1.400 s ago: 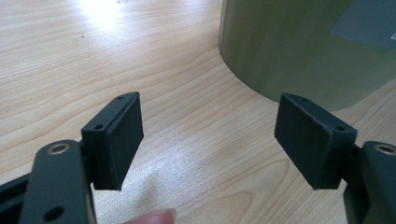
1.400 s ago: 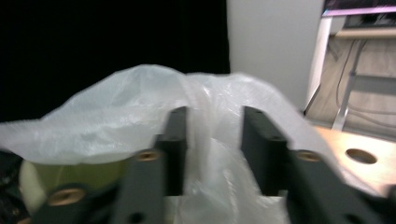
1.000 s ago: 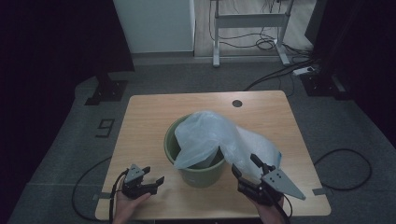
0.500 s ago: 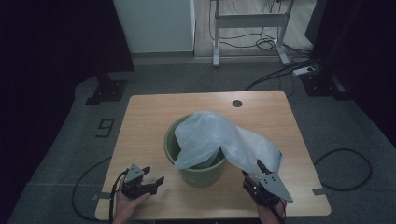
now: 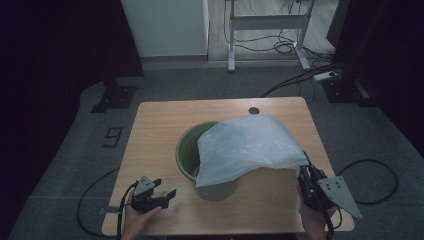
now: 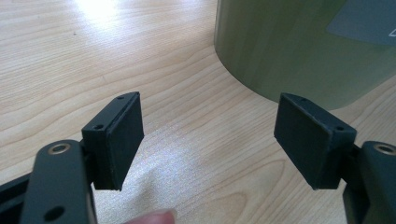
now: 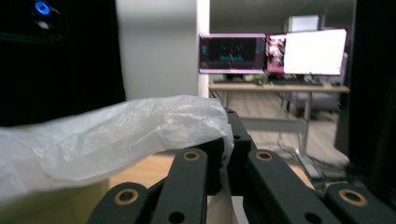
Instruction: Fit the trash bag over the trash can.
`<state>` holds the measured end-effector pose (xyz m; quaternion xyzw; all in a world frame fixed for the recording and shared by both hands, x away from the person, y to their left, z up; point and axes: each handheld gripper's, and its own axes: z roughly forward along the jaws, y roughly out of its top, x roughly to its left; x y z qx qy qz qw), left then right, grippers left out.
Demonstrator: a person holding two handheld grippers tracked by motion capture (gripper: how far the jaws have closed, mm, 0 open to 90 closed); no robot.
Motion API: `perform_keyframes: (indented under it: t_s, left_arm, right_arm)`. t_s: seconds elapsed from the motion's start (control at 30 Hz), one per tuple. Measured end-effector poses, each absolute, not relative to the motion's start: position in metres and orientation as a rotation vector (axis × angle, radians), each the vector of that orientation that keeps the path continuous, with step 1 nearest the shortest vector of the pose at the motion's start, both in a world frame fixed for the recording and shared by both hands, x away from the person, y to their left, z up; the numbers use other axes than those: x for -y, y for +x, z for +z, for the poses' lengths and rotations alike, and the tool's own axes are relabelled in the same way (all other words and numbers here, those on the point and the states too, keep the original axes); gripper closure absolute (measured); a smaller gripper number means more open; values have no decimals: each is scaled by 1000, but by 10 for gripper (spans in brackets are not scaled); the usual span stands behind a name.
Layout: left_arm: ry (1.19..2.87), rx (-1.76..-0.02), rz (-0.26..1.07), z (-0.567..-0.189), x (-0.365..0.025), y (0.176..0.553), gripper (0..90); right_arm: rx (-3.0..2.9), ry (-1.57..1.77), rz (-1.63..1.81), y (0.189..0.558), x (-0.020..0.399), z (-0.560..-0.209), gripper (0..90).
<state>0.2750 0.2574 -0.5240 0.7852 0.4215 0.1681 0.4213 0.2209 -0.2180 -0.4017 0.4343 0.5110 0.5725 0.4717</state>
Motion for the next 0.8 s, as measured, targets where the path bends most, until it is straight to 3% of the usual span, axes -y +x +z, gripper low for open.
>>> perform_keyframes:
  t_s: [0.33, 0.8]
  left_arm:
    - [1941, -1031, 434, -513, -262, 269, 234]
    - [1812, -918, 467, -458, -259, 236, 251]
  right_arm:
    - [-1317, 932, 1478, 232, 179, -371, 875]
    - [-1357, 1008, 1447, 242, 190, -387, 859]
